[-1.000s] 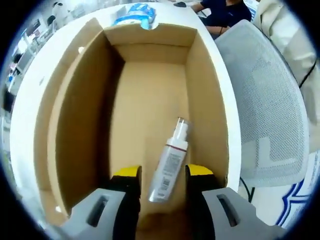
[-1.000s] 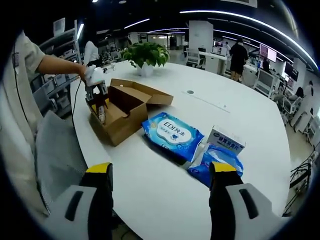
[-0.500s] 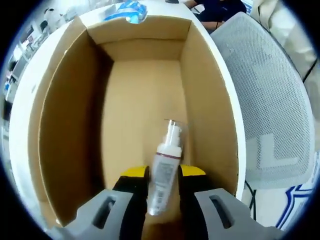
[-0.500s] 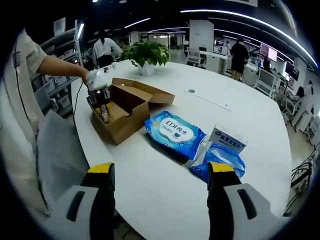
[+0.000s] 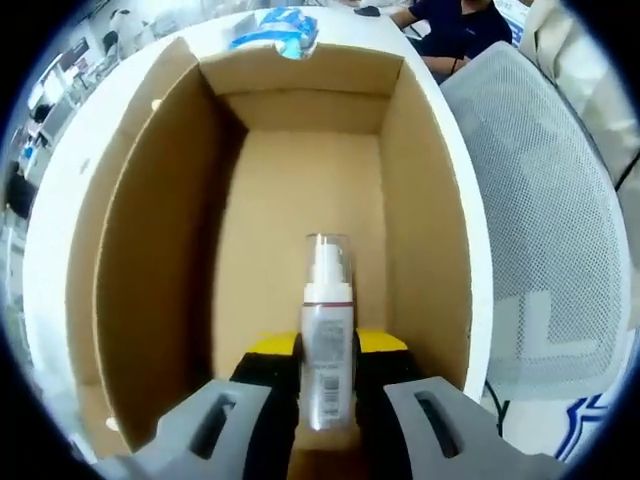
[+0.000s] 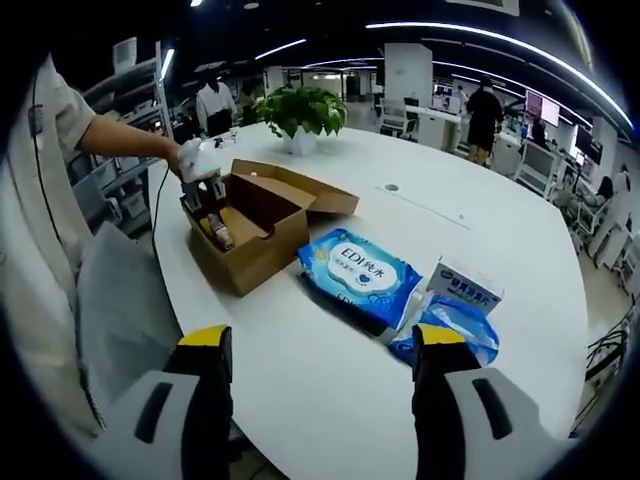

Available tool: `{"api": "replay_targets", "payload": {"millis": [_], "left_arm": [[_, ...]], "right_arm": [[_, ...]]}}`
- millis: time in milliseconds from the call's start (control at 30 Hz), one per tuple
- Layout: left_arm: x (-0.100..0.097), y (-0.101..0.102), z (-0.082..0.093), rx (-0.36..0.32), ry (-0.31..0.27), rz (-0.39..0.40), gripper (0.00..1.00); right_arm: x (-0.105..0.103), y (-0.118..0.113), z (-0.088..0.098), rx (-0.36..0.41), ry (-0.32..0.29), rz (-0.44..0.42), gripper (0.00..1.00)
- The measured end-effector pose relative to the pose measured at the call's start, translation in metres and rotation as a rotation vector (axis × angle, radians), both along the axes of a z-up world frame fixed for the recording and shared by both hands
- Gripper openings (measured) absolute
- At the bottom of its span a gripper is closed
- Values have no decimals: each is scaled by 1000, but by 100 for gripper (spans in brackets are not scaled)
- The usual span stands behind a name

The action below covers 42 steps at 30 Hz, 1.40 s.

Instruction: Operate the shoe box by opening the lid, removing the specified soft item, and placing it in the target area until the item is outside and the box remains undamaged.

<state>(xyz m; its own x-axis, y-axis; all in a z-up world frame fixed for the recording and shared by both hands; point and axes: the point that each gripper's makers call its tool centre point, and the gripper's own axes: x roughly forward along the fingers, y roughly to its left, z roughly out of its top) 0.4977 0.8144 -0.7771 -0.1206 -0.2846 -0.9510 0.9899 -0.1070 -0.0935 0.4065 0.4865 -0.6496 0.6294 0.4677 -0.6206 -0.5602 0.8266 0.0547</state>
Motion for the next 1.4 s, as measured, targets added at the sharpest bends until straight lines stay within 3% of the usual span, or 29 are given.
{"api": "replay_targets", "payload": {"millis": [467,800,1400], "left_arm": [[-2,-25,30,-118,-18,22,17],[-8,-47,49,-197,-37,-2,17],[-30,-87,84,-345,-24,-55,17]], "right_arm": [[5,27,2,24,-13,56,66],[7,46,1,29,-17,104,62],[16,81,7,56,-55,175,53]]}}
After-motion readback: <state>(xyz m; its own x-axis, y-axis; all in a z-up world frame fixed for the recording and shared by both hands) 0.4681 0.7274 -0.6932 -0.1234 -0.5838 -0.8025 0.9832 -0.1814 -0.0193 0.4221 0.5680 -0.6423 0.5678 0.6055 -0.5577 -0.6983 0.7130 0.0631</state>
